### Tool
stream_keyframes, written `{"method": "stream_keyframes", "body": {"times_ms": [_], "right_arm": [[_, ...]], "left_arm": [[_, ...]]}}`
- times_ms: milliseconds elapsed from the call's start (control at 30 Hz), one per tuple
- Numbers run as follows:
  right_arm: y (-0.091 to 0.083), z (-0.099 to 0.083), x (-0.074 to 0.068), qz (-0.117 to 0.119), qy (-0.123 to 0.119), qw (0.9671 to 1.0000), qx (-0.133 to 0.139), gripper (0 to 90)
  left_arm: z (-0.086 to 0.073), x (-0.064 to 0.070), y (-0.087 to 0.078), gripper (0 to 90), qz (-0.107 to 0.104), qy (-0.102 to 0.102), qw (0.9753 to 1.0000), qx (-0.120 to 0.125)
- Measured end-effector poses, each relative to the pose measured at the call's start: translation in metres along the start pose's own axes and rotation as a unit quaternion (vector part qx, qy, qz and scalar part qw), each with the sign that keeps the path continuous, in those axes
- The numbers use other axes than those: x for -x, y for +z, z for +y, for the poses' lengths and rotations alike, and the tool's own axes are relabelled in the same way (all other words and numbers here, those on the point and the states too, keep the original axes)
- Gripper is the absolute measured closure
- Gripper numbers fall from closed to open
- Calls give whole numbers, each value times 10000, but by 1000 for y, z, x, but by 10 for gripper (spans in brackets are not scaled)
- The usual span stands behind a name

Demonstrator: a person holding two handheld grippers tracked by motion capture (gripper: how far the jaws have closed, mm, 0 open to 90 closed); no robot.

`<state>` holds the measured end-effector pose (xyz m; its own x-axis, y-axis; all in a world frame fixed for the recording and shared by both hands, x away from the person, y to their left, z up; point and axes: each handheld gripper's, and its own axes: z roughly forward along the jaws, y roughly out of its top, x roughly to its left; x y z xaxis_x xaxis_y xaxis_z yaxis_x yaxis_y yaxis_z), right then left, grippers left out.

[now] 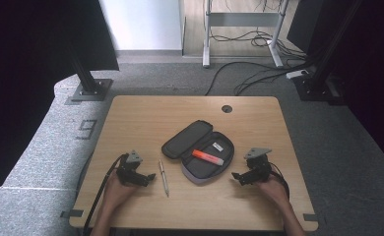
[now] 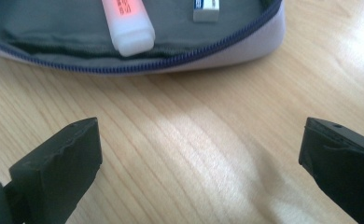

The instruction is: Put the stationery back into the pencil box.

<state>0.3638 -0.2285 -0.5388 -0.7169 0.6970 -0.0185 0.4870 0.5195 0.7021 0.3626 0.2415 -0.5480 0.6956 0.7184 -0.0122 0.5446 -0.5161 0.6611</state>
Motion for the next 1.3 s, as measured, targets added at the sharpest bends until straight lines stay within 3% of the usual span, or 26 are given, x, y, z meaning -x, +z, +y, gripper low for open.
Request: {"method": "stream_keyframes", "body": {"times_ms": [200,333,567,767,833,933,1033,1300], "right_arm": [[6,-11,-1,-12,58,10000,-75,0],[8,-16,-1,55,113,9999,78,0],[7,-17,-1,74,99,9999,74,0],[6,-18,-2,42,136,9999,85,0],[6,-18,-2,41,135,9999,85,0],[6,-18,-2,44,135,9999,82,0],[6,-18,-2,44,136,9999,83,0],[6,-18,-2,45,135,9999,83,0]], "left_arm": [[0,0,0,4,-21,24,10000,5],[0,-1,0,4,-28,30,10000,5],[1,0,-1,40,-1,3,10000,30],[5,7,-6,77,284,88,9996,27],[8,10,-8,109,218,17,9998,26],[15,18,-10,140,152,65,9998,59],[20,27,-9,145,88,130,9998,101],[30,42,-3,152,-90,52,9999,103]]}}
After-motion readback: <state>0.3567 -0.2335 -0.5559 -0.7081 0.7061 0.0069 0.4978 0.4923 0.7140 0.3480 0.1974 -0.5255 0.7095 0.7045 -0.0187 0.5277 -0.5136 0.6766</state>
